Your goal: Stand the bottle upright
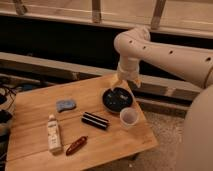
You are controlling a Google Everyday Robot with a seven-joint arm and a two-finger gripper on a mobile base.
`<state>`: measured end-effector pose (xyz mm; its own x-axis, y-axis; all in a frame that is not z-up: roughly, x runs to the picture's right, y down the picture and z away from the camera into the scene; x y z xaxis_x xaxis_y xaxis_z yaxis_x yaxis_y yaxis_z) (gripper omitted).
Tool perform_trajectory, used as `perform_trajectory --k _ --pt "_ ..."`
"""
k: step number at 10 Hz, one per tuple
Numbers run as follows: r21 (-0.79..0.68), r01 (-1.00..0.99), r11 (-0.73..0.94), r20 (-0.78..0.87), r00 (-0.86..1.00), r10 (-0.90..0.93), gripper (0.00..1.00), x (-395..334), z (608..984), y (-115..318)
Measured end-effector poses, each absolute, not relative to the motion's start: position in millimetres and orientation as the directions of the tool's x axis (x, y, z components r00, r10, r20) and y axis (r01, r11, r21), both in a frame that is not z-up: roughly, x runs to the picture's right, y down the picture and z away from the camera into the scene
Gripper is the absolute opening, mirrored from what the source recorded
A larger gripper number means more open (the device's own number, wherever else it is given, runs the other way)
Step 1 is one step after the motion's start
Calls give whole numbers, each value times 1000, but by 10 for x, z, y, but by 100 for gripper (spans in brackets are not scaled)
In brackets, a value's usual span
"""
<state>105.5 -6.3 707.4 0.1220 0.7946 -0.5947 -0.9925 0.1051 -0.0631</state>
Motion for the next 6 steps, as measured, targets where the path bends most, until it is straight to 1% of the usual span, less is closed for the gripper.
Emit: perform_trajectory --k 2,4,6 --pt "-63 -993 102 -592 120 797 80 1030 7068 -58" --pt "-92 -996 16 -549 64 833 80 888 6999 -63" --pt "-161 -987 -21 -524 67 849 80 459 6984 -60"
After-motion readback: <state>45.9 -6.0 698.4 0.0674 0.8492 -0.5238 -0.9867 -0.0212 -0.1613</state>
